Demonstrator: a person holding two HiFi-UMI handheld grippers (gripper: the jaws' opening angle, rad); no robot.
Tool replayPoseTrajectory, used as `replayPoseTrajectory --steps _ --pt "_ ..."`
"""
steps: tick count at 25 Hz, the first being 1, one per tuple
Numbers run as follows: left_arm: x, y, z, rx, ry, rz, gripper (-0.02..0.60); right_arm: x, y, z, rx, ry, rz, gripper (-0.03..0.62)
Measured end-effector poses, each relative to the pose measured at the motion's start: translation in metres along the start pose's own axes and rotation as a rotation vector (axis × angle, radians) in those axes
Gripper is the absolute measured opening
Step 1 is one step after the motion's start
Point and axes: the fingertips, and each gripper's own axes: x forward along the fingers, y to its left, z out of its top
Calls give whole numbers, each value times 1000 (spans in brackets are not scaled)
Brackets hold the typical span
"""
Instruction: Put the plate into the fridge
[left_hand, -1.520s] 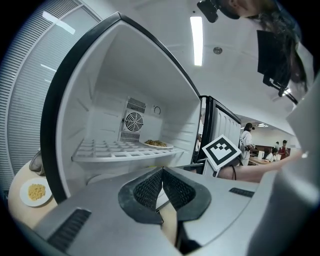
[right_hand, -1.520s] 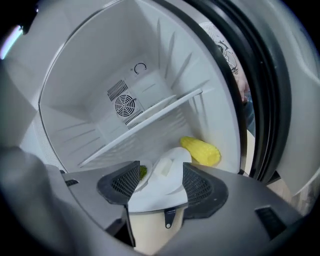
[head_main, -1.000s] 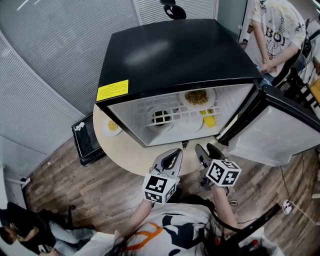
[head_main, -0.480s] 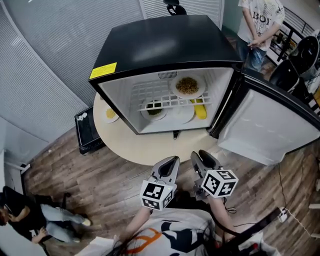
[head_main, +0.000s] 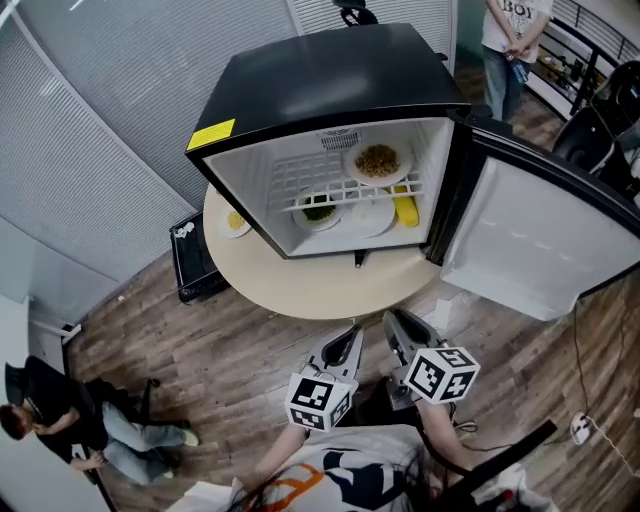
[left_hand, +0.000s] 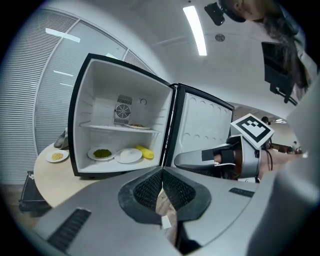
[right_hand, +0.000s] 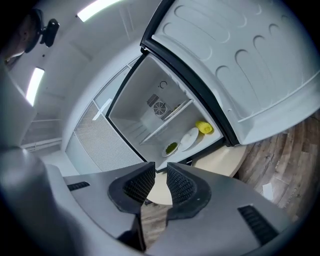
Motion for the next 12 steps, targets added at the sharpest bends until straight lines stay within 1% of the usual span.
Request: replayPoseTrajectory --steps 3,8,12 --pt "-6 -6 -5 8 7 -11 11 -3 -3 -2 -12 -4 -31 57" --pt "-24 -3 -6 27 4 -37 11 -4 6 -10 0 -26 -51 51" --pt "-47 9 -5 14 -17 -39 11 -5 28 -21 -4 -30 -54 49"
